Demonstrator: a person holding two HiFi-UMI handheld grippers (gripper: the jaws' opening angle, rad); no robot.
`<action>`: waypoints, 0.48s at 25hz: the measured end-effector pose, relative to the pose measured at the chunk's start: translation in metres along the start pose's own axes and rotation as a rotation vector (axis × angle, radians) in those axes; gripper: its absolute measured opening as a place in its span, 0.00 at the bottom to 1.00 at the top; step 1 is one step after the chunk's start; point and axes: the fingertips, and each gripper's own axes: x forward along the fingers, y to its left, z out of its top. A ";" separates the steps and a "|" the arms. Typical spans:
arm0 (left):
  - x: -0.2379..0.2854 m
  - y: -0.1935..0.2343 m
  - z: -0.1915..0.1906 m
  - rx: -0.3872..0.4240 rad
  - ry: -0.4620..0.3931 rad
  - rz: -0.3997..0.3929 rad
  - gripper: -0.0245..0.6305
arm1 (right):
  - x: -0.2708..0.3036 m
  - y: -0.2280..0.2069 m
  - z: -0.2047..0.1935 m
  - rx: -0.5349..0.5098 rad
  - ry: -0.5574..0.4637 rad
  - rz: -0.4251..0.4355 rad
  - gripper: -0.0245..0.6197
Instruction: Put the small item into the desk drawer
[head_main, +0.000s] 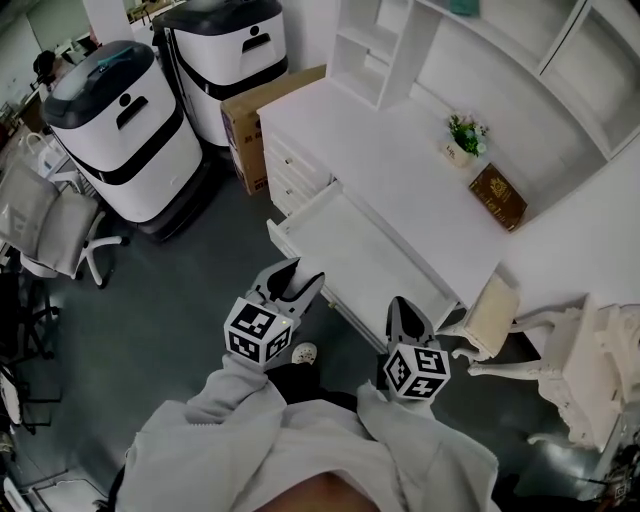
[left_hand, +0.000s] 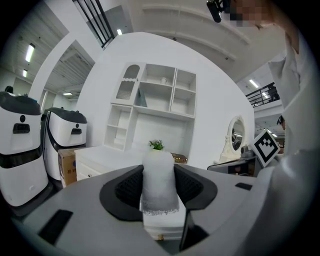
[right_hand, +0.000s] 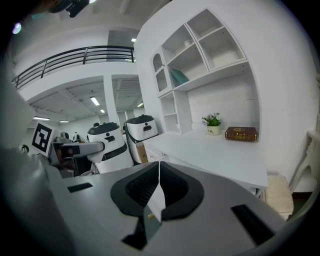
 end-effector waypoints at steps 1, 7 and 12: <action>0.006 0.005 0.002 0.003 -0.001 -0.005 0.33 | 0.006 -0.002 0.003 0.001 -0.004 -0.005 0.09; 0.038 0.026 0.012 0.019 0.001 -0.040 0.33 | 0.036 -0.015 0.018 0.013 -0.019 -0.038 0.09; 0.057 0.036 0.005 0.011 0.040 -0.071 0.33 | 0.051 -0.022 0.013 0.038 0.002 -0.057 0.09</action>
